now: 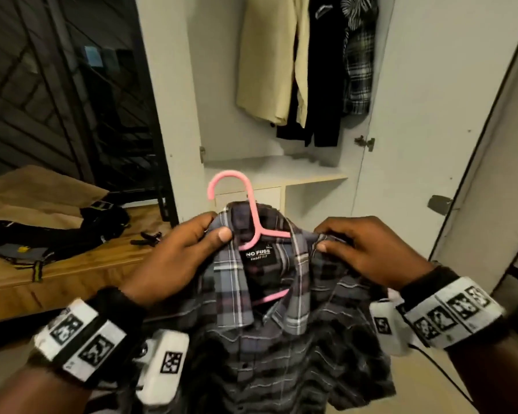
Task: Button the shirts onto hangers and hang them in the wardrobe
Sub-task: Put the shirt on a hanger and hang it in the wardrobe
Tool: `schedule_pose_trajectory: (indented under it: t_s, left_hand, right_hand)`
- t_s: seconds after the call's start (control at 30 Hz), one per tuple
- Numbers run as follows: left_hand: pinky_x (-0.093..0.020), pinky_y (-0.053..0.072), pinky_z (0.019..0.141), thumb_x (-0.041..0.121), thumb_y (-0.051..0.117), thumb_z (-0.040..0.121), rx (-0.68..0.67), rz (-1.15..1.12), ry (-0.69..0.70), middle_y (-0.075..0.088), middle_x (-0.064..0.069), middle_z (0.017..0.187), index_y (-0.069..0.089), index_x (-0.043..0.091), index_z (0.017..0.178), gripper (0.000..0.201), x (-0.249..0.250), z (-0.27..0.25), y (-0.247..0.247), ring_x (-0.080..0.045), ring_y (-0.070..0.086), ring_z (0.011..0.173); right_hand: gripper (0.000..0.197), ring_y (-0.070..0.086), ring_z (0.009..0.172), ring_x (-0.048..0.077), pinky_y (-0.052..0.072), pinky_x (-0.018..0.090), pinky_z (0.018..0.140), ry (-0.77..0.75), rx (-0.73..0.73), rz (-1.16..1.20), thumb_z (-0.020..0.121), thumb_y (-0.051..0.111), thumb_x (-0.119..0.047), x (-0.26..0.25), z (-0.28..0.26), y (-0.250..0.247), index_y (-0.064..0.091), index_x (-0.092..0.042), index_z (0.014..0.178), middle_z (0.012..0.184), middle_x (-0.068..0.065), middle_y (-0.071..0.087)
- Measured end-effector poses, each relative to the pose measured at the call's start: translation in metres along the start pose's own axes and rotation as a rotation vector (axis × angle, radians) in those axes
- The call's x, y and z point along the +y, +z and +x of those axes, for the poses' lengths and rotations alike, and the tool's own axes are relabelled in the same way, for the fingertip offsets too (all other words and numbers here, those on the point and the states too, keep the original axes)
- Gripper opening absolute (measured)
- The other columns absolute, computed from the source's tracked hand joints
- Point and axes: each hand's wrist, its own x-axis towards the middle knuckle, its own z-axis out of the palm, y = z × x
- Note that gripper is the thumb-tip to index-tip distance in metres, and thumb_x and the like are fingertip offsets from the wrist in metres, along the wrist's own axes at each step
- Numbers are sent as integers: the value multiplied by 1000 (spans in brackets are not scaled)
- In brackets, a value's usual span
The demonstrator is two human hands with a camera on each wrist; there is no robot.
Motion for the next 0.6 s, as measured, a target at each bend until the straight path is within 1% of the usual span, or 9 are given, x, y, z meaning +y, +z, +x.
schedule_pose_trajectory:
  t_s: [0.07, 0.1, 0.17, 0.23, 0.3, 0.37, 0.43, 0.53, 0.6]
  left_hand:
    - [-2, 43, 86, 40, 36, 104, -168, 32, -78, 68, 40, 96, 69, 49, 110, 36, 1, 28, 5, 15, 62, 106]
    - [3, 40, 83, 51, 29, 100, -247, 64, -110, 63, 48, 91, 69, 58, 100, 41, -6, 38, 8, 23, 58, 102]
    - [-1, 41, 91, 70, 21, 94, -347, 118, -129, 65, 45, 94, 73, 51, 97, 55, -23, 62, 12, 26, 56, 99]
    - [-20, 41, 108, 75, 30, 95, -265, 85, -32, 66, 35, 118, 69, 46, 118, 54, -46, 85, 20, 17, 55, 115]
    - [-28, 39, 113, 61, 43, 100, -208, -46, 29, 62, 28, 132, 63, 44, 130, 40, -54, 109, 35, 8, 52, 128]
    - [-30, 43, 110, 47, 50, 101, -307, -123, 59, 65, 19, 132, 63, 35, 132, 36, -50, 132, 51, 0, 56, 127]
    - [-27, 45, 107, 37, 50, 101, -312, -176, 74, 68, 13, 128, 63, 28, 132, 35, -56, 161, 64, -4, 60, 124]
    - [-25, 46, 103, 20, 50, 101, -204, -225, 91, 71, 4, 125, 65, 14, 128, 32, -75, 213, 77, -12, 63, 121]
    - [-29, 48, 104, 13, 54, 101, -192, -158, 139, 71, 1, 124, 64, 15, 128, 29, -86, 248, 89, -15, 63, 120]
  right_hand:
    - [5, 65, 85, 2, 53, 36, 78, 51, 11, -11, 97, 63, -28, 14, 1, -9, 67, -30, 99, 89, -17, 70]
    - [4, 65, 86, 2, 53, 35, 78, 72, 14, -18, 98, 62, -29, 20, 1, -12, 65, -31, 97, 89, -18, 69]
    - [4, 64, 86, 2, 53, 36, 78, 120, 21, -67, 98, 60, -33, 38, 1, -15, 62, -36, 97, 90, -20, 68]
    - [5, 63, 86, 2, 52, 36, 77, 163, 11, -134, 98, 53, -42, 54, 2, -16, 58, -41, 97, 90, -21, 66]
    - [12, 61, 84, 1, 52, 37, 75, 205, 28, -182, 95, 45, -50, 72, 7, -18, 55, -43, 97, 90, -22, 64]
    - [17, 60, 82, 1, 52, 39, 74, 245, 60, -223, 94, 42, -54, 91, 18, -23, 54, -42, 96, 88, -21, 64]
    - [22, 60, 80, 3, 53, 42, 72, 276, 97, -235, 92, 40, -57, 114, 33, -32, 54, -40, 94, 86, -18, 64]
    - [13, 61, 79, 3, 53, 42, 71, 276, 166, -248, 96, 47, -48, 152, 56, -51, 54, -39, 91, 83, -18, 64]
    - [10, 62, 78, 2, 53, 40, 71, 276, 219, -230, 98, 55, -36, 177, 73, -62, 55, -40, 89, 82, -20, 65]
